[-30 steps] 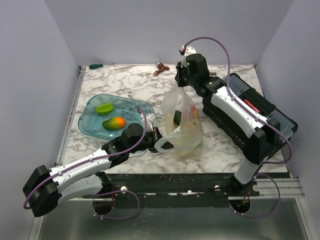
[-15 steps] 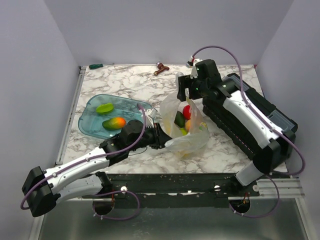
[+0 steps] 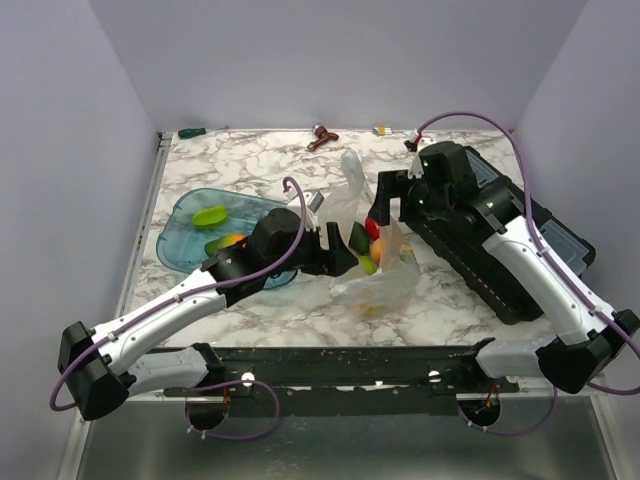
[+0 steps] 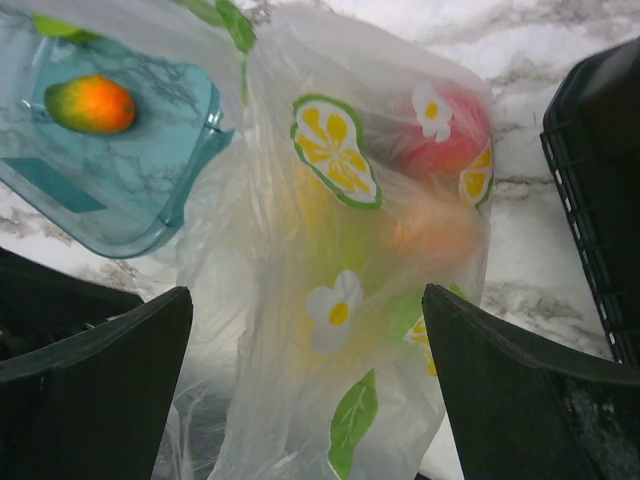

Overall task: Take the fake fruits out of the plastic bag
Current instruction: Adjust the plastic bag at the center of the board.

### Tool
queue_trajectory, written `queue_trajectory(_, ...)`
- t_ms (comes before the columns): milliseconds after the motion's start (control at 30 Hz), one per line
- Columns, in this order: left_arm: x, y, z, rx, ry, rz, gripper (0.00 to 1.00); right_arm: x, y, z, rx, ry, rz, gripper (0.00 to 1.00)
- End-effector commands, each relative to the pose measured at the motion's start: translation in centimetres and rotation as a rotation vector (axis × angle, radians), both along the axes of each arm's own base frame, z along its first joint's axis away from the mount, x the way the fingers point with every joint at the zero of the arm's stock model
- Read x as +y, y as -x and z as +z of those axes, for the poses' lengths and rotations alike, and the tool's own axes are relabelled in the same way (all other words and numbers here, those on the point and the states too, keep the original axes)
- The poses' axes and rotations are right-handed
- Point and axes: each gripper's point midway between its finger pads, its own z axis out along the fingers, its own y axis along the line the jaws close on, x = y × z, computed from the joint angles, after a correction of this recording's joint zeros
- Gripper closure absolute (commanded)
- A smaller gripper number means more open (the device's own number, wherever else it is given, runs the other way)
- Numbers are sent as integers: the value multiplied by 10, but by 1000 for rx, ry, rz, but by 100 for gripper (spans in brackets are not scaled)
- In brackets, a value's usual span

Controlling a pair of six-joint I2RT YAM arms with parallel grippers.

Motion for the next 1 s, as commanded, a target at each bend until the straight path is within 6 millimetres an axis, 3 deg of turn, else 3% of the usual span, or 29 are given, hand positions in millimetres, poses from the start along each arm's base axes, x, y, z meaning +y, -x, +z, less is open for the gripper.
queue_trajectory(0, 15, -27, -6, -30, -144, 71, 17, -4, 18, -31, 68, 81, -96, 0)
queue_trajectory(100, 10, -37, -10, -10, -183, 81, 17, -5, 25, -41, 21, 195, -175, 0)
queue_trajectory(167, 5, -43, -12, -3, -195, 81, 19, -18, 23, -47, 2, 254, -259, 1)
queue_trajectory(333, -6, -50, -26, 20, -227, 58, 25, -37, 27, -67, 4, 314, -321, 21)
queue_trajectory(433, -7, -56, -30, 23, -234, 42, 46, -50, 32, -81, 6, 342, -363, 35)
queue_trajectory(500, -1, -63, -31, 39, -231, 34, 69, -63, 33, -84, -11, 359, -414, 44)
queue_trajectory(567, 9, -69, -27, 53, -208, 37, 96, -78, 35, -80, -43, 372, -474, 58)
queue_trajectory(667, 22, -77, -7, 17, -156, 34, 100, -101, 33, -68, -72, 382, -559, 85)
queue_trajectory(733, 21, -76, 12, -6, -103, -8, 100, -118, 25, -58, -83, 384, -601, 97)
queue_trajectory(867, 6, -69, 44, -20, -8, -106, 100, -148, 6, -34, -111, 410, -658, 99)
queue_trajectory(967, -1, -72, 59, -23, 36, -111, 100, -147, -3, -5, -166, 400, -647, 99)
